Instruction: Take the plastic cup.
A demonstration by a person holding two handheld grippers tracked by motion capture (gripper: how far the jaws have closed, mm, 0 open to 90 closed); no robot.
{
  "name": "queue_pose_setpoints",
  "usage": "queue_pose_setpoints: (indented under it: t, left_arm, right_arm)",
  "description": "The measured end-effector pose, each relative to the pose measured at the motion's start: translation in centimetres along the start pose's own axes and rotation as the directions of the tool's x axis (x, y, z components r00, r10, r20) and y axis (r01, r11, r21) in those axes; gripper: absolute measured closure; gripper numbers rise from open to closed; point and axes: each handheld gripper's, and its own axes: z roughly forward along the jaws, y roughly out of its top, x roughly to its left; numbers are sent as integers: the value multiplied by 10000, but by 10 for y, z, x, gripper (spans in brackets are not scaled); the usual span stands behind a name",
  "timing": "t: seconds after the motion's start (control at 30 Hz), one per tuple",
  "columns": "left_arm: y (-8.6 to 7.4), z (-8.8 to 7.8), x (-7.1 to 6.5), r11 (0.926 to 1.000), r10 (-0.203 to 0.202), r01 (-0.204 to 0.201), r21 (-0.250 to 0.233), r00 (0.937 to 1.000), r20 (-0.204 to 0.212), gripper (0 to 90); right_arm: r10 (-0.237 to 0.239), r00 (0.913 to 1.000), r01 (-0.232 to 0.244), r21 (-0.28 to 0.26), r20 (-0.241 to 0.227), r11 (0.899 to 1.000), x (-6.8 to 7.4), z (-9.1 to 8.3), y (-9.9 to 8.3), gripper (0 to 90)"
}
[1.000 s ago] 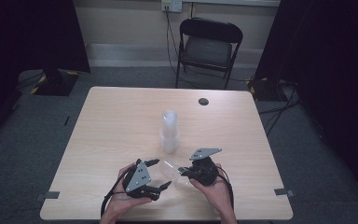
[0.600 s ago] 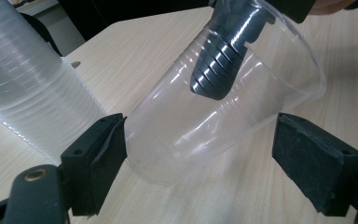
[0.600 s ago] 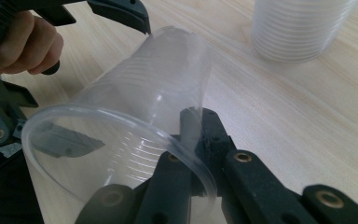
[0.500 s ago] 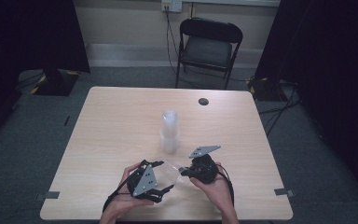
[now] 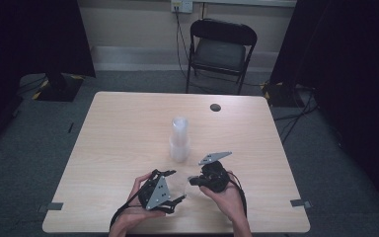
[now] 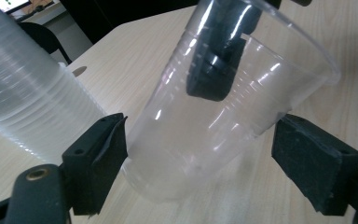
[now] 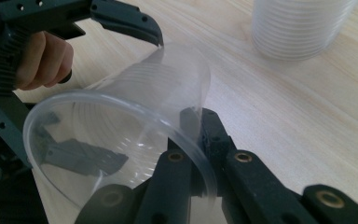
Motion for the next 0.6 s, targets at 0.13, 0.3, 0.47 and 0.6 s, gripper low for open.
queue_pose_setpoints:
  t: [0.13, 0.3, 0.47, 0.6]
  left_arm:
    - [-1, 2, 0, 9995, -283, 284, -160, 9995, 103, 205]
    - [-1, 7, -2, 9975, -689, 694, -129, 9971, 337, 213]
    - [-1, 7, -1, 9966, -821, 820, 63, 9962, 291, 204]
    - [1, 8, -4, 9983, -586, 587, -22, 9982, 141, 207]
  right_arm:
    - [104, 9999, -104, -152, 5, 9998, 0, 1, 1, 898]
    - [150, 9998, -152, -197, -133, 9997, 2, 7, 3, 896]
    - [334, 9992, -338, -175, -237, 9993, 1, 11, 5, 896]
    - [428, 9984, -432, -95, -364, 9990, 0, 13, 6, 894]
